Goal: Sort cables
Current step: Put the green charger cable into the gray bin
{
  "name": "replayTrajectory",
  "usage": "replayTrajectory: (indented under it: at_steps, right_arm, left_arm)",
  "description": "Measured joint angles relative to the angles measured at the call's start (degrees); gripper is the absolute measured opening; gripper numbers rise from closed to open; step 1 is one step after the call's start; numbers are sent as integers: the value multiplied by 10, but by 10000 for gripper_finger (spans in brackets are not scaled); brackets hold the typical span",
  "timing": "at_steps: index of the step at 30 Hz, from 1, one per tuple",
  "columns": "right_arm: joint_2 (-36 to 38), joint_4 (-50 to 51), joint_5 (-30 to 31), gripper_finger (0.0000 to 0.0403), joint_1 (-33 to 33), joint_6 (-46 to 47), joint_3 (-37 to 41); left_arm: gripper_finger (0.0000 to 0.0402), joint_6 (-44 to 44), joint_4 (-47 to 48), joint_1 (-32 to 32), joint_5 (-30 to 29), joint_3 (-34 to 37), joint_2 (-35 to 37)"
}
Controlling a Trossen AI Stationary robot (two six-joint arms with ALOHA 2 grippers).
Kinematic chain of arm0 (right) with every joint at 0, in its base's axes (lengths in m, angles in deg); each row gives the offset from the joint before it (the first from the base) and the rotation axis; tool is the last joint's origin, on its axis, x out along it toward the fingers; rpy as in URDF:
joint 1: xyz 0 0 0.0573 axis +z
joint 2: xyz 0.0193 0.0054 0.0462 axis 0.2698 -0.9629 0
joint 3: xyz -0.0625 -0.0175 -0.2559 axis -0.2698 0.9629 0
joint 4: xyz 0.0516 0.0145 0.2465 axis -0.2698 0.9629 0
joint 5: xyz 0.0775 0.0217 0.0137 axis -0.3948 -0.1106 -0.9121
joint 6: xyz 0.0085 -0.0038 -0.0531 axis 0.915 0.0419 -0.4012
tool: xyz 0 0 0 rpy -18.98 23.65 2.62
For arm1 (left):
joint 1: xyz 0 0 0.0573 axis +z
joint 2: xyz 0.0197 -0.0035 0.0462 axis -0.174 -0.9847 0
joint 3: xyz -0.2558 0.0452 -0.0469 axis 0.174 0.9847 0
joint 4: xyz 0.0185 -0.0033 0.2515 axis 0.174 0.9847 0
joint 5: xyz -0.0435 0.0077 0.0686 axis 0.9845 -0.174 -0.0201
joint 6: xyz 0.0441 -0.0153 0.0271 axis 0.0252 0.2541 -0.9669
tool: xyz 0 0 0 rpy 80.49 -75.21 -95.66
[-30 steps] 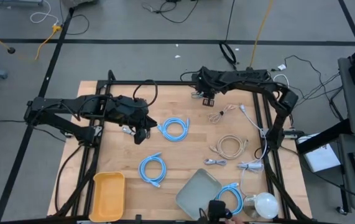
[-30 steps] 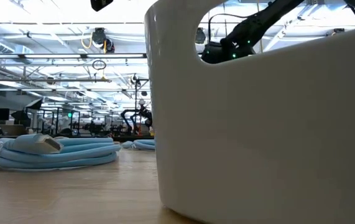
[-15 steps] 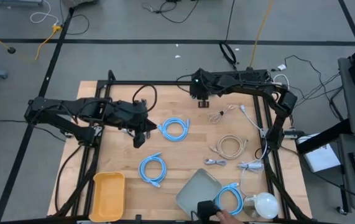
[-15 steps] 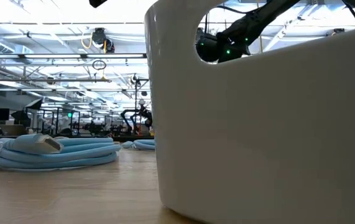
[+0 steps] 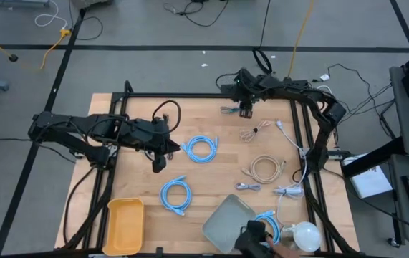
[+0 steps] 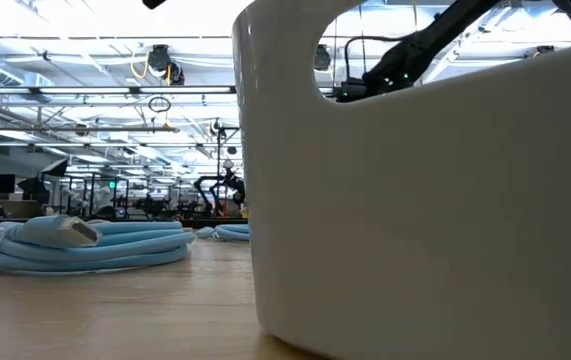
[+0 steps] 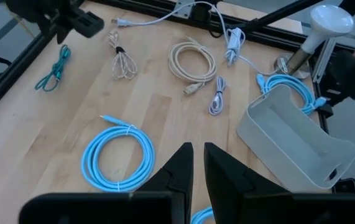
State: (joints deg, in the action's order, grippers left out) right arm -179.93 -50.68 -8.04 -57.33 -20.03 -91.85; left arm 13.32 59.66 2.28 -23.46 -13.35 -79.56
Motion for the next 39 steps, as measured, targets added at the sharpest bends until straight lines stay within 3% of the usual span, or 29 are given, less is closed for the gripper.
replayTrajectory:
  at_steps: [3,11,18,32,35,39]
  right_arm:
    - [-3,1,-28,141,-18,5,0]
    - [-62,-2,-25,141,-6,-2,0]
    - [-68,-60,-10,141,9,-20,0]
    - [-108,-42,-44,141,0,-12,-1]
    - [-109,-35,-53,129,0,-1,-1]
    - [-109,-29,-55,75,3,3,-1]
  left_arm:
    - [42,0,0,0,1,0,0]
    - [42,4,0,0,7,0,0]
    - [42,14,8,0,8,0,0]
    - [42,24,13,1,8,0,0]
    - [42,24,13,1,9,0,0]
    - [42,29,12,1,8,0,0]
